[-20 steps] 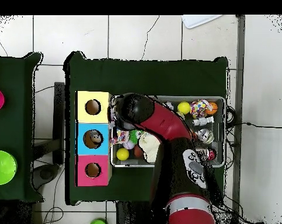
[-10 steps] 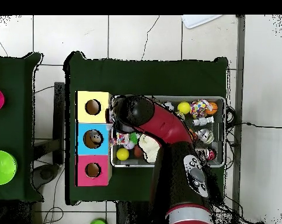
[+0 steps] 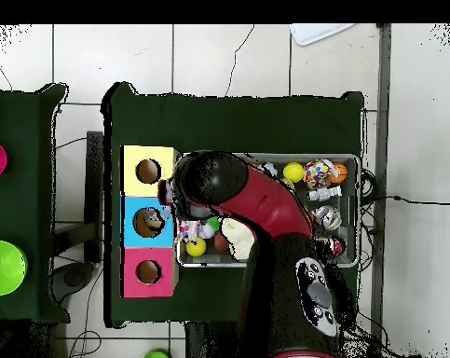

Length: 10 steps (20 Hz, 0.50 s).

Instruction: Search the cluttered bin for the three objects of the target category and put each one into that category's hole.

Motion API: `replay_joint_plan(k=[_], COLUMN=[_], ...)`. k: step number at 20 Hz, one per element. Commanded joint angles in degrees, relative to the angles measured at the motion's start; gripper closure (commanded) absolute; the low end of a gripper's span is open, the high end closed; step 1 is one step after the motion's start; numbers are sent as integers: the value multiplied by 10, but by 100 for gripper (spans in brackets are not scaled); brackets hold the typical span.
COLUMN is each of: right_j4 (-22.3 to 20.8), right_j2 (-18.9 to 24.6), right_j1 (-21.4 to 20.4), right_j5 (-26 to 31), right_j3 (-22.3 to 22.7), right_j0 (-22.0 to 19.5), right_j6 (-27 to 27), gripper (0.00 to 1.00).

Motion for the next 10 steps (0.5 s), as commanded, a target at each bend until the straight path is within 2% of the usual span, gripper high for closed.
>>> replay_joint_plan(k=[1,3,10], right_j4=[31,28,22], right_j2=[8,13,14], right_j1=[-4,33,79], right_j5=[39,13,-54], right_j3=[47,25,17], right_j0=[6,7,15], right_j6=[179,179,173], gripper=[100,100,100])
